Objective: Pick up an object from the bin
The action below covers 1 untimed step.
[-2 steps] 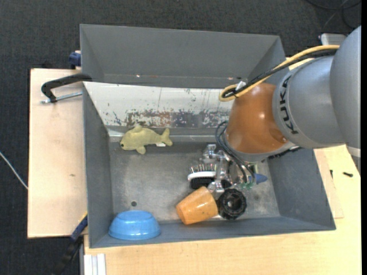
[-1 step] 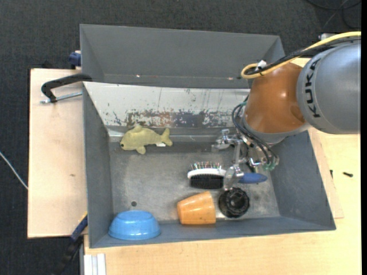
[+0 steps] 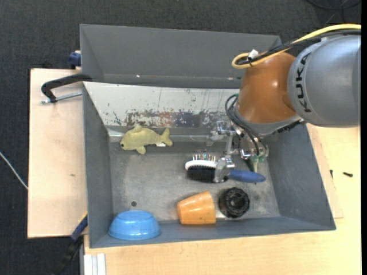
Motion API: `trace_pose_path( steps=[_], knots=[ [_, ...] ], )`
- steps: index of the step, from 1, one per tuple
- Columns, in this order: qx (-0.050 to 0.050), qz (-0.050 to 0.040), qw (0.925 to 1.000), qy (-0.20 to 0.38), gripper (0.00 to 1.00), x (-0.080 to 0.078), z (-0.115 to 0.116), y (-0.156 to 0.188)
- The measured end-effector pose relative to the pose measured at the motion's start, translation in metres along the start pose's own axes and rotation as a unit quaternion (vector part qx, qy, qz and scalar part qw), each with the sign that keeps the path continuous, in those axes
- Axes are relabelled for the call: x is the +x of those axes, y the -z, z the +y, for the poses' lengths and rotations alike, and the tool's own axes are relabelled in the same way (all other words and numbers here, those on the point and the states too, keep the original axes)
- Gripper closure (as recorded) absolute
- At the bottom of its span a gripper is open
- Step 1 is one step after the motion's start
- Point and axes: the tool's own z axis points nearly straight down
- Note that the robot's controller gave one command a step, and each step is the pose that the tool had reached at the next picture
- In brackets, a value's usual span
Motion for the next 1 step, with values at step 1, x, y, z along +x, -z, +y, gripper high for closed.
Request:
trace_pose_path(
  steps=[1],
  knots=[
    [-0.001,0.0031,0.9984,-0.057,0.00,-0.0017,-0.0024,-0.0401]
  ],
)
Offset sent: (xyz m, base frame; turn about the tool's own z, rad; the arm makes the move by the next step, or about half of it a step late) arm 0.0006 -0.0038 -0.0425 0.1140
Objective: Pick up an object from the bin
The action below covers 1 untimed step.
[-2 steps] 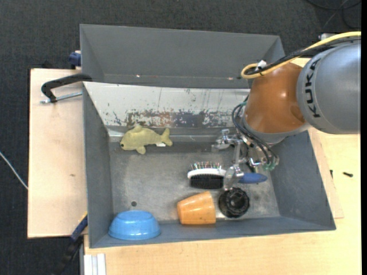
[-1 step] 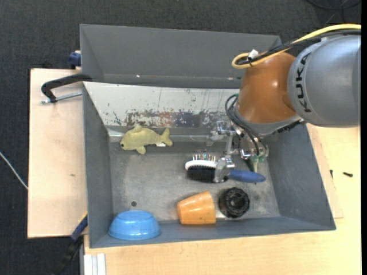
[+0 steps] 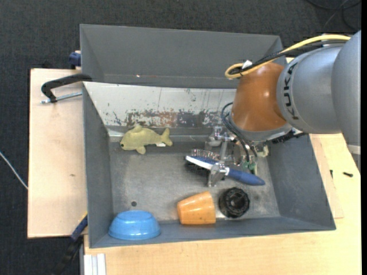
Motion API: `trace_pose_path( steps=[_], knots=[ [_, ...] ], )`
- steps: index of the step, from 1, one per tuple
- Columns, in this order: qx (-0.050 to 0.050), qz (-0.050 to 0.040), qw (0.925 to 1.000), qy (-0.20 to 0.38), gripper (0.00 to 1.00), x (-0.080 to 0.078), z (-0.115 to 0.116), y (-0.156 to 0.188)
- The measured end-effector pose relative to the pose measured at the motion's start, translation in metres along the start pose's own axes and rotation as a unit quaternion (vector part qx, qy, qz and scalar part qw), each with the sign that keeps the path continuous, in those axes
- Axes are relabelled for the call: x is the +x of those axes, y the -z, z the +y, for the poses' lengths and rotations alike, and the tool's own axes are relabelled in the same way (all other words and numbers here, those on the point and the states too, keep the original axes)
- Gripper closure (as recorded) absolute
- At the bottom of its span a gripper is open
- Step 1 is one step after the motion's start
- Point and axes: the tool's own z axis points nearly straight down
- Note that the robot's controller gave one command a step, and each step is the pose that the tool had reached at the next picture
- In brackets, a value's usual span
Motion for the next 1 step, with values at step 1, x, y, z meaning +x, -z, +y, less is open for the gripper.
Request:
trace_pose_path(
  steps=[1],
  knots=[
    [0.001,0.0000,1.0000,0.001,0.00,-0.0006,0.0009,0.0013]
  ],
)
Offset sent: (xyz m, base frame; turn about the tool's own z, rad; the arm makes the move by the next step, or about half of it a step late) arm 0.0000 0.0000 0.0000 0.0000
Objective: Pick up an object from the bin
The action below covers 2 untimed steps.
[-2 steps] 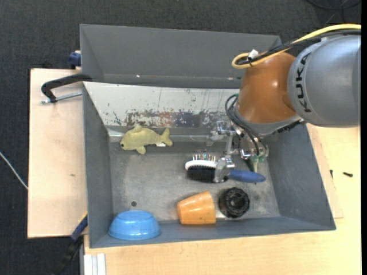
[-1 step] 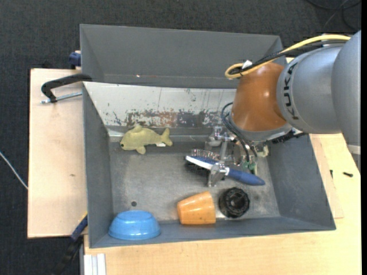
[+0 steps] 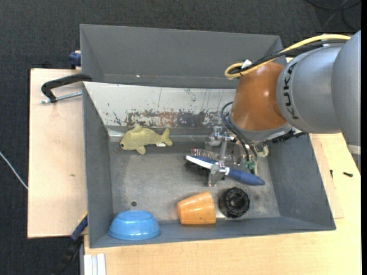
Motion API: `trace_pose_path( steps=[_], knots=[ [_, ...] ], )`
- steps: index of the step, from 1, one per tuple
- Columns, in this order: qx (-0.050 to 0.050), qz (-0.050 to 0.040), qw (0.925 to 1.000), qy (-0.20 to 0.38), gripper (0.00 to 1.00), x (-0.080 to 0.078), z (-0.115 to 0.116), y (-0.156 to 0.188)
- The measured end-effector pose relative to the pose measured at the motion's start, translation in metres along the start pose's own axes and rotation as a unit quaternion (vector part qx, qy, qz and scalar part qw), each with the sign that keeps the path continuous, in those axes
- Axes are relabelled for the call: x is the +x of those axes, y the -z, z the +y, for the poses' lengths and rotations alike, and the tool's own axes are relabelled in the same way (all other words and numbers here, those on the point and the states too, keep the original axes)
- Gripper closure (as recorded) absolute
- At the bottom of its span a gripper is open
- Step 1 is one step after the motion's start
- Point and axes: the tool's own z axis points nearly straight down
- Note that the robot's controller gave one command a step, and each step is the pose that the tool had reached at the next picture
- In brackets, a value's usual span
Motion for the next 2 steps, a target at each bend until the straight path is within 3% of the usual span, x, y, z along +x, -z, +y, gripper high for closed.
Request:
trace_pose_path(
  steps=[1,2],
  knots=[
    [0.001,-0.0027,1.0000,0.000,1.00,-0.002,-0.001,0.003],
    [0.000,-0.0063,1.0000,0.000,1.00,-0.005,0.000,0.106]
  ],
)
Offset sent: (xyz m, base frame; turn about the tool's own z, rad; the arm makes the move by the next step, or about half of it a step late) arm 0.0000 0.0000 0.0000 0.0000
